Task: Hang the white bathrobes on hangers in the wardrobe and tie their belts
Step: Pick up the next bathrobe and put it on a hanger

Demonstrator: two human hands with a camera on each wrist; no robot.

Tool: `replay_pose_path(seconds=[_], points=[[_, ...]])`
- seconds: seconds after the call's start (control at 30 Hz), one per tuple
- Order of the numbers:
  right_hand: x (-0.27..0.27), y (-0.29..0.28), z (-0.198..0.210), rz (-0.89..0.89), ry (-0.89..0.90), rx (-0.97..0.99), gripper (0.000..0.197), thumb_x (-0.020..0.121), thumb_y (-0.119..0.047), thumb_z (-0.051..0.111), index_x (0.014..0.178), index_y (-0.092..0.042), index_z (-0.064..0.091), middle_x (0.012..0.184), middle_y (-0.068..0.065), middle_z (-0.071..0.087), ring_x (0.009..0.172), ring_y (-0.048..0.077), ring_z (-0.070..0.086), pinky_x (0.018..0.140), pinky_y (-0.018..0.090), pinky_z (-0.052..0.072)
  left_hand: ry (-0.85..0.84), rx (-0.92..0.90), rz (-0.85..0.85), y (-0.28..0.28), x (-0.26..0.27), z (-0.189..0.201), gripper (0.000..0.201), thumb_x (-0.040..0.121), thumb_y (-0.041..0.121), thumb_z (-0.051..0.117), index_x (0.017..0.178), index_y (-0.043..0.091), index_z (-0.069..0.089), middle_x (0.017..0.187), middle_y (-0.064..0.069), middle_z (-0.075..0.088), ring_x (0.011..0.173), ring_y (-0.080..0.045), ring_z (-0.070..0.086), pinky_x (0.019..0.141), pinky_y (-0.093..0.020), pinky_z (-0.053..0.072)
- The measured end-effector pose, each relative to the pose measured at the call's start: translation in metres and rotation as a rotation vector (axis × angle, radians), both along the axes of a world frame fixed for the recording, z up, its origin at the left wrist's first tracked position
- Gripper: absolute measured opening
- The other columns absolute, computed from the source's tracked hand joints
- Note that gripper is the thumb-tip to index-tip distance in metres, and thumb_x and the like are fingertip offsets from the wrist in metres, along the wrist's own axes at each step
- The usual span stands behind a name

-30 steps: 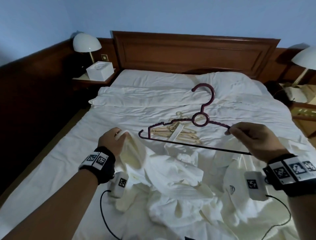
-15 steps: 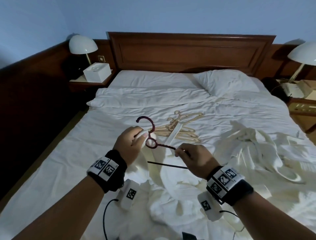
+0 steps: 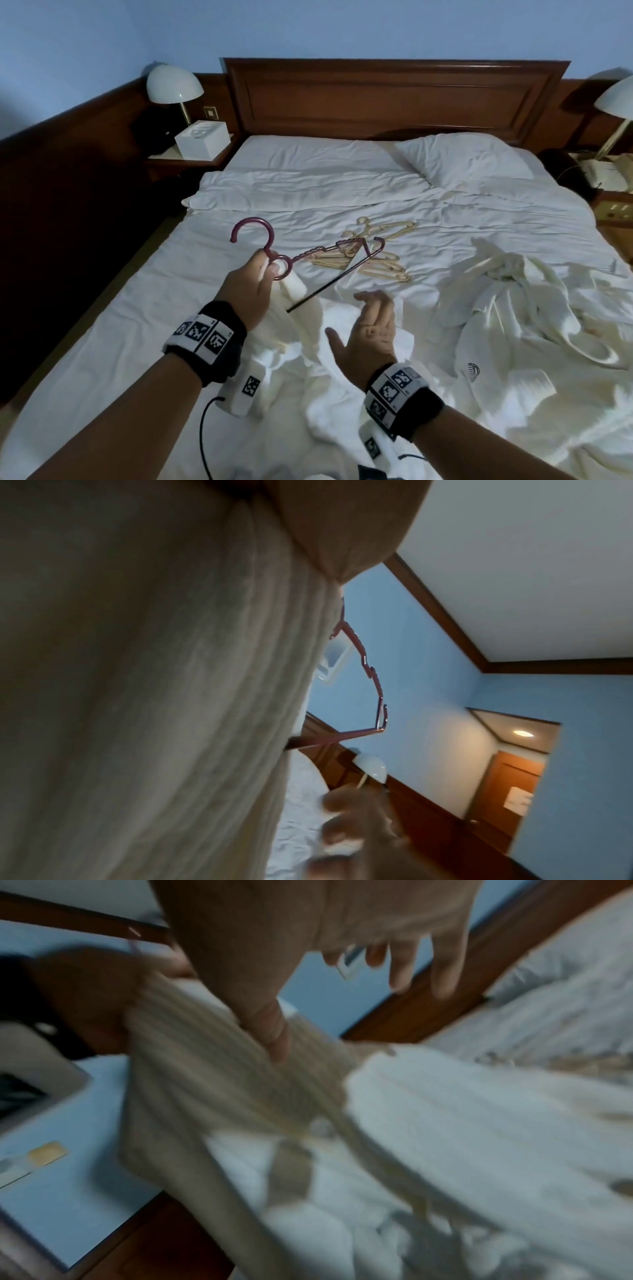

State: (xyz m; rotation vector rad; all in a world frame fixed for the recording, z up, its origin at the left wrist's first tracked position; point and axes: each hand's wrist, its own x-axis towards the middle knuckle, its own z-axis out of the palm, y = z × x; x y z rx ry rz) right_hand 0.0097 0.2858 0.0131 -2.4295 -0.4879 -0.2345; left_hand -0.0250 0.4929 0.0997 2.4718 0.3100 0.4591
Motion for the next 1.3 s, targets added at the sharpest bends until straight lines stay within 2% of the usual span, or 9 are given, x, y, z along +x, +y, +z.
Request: replay_pose_path(seconds=[0.13, 0.37, 0.57, 0.67, 0.77, 0.87, 0.97, 1.1, 1.3], points=[[0.009, 0.017, -0.021, 0.082, 0.402, -0.163, 0.083, 0.069, -0.065, 0.067, 0.132, -0.022, 0.034, 0.124, 0.0, 0.033, 0.114, 0.021, 0.042, 0.099, 0.037, 0.044, -0.045, -0.098, -0.119, -0.016, -0.005, 0.022, 0.017, 0.092, 0.039, 0.039, 0.102, 0.037, 0.053, 0.089, -0.005, 0.067, 0.086, -0.017, 0.06, 0.078, -0.029, 0.047], [0.105, -0.033, 0.003, 0.032, 0.422, -0.023, 0.015, 0.084, -0.027, 0.067, 0.097, -0.021, 0.072, 0.092, 0.006, 0.071, 0.087, 0.024, 0.064, 0.068, 0.025, 0.042, -0.038, 0.022, -0.193, 0.037, -0.011, 0.036, 0.045, 0.093, 0.05, 0.03, 0.132, 0.039, 0.048, 0.122, 0.02, 0.057, 0.11, 0.011, 0.05, 0.087, 0.004, 0.03], [0.171, -0.062, 0.089, -0.016, 0.226, 0.109, 0.027, 0.086, -0.033, 0.069, 0.067, -0.014, 0.067, 0.062, 0.003, 0.06, 0.069, 0.02, 0.058, 0.059, 0.029, 0.041, 0.313, 0.294, -0.322, 0.061, -0.018, 0.025, 0.045, 0.096, 0.052, 0.03, 0.137, 0.061, 0.014, 0.088, 0.01, 0.066, 0.07, 0.0, 0.059, 0.068, -0.011, 0.044], [0.166, -0.048, 0.13, -0.04, 0.106, 0.298, 0.021, 0.087, -0.034, 0.064, 0.074, -0.017, 0.063, 0.068, -0.003, 0.059, 0.074, 0.02, 0.056, 0.063, 0.03, 0.039, 0.259, 0.447, -0.216, 0.054, -0.001, 0.018, 0.057, 0.099, 0.043, 0.032, 0.14, 0.055, -0.005, 0.103, -0.001, 0.067, 0.09, -0.018, 0.063, 0.079, -0.026, 0.048], [0.131, -0.043, 0.147, 0.174, 0.147, 0.28, 0.029, 0.085, -0.042, 0.06, 0.085, -0.013, 0.062, 0.078, -0.002, 0.059, 0.079, 0.018, 0.054, 0.068, 0.033, 0.04, 0.214, 0.349, 0.003, 0.048, 0.013, 0.019, 0.061, 0.1, 0.029, 0.04, 0.151, 0.036, 0.008, 0.117, -0.004, 0.066, 0.105, -0.027, 0.061, 0.091, -0.034, 0.045], [0.095, -0.04, 0.129, 0.492, 0.284, -0.241, 0.022, 0.089, -0.041, 0.063, 0.087, -0.019, 0.059, 0.083, -0.003, 0.059, 0.077, 0.016, 0.056, 0.073, 0.034, 0.045, 0.034, 0.228, 0.047, 0.043, 0.013, 0.026, 0.053, 0.099, 0.039, 0.041, 0.147, 0.023, 0.029, 0.109, -0.011, 0.067, 0.101, -0.034, 0.062, 0.082, -0.033, 0.044], [0.081, -0.031, 0.102, 0.464, -0.059, -0.102, 0.034, 0.078, -0.042, 0.066, 0.102, -0.022, 0.052, 0.102, -0.002, 0.05, 0.09, 0.017, 0.055, 0.081, 0.034, 0.047, 0.03, 0.143, -0.06, 0.028, 0.009, 0.035, 0.055, 0.096, 0.049, 0.042, 0.143, 0.022, 0.035, 0.121, -0.004, 0.063, 0.105, -0.029, 0.062, 0.081, -0.027, 0.042], [0.07, -0.008, 0.1, 0.507, -0.242, -0.054, 0.048, 0.082, -0.044, 0.066, 0.124, -0.026, 0.054, 0.136, 0.005, 0.036, 0.122, 0.022, 0.044, 0.099, 0.034, 0.04, -0.021, 0.096, -0.196, 0.003, 0.003, 0.044, 0.061, 0.083, 0.07, 0.034, 0.129, 0.03, 0.041, 0.081, 0.01, 0.065, 0.062, -0.003, 0.058, 0.058, -0.012, 0.039], [0.083, -0.008, 0.105, 0.664, -0.241, 0.047, 0.025, 0.097, -0.04, 0.047, 0.115, -0.028, 0.06, 0.11, 0.0, 0.047, 0.075, 0.013, 0.053, 0.072, 0.027, 0.047, -0.2, -0.078, -0.092, 0.003, -0.001, 0.032, 0.039, 0.086, 0.056, 0.032, 0.104, 0.025, 0.049, 0.074, 0.009, 0.061, 0.072, -0.005, 0.06, 0.062, -0.027, 0.047]])
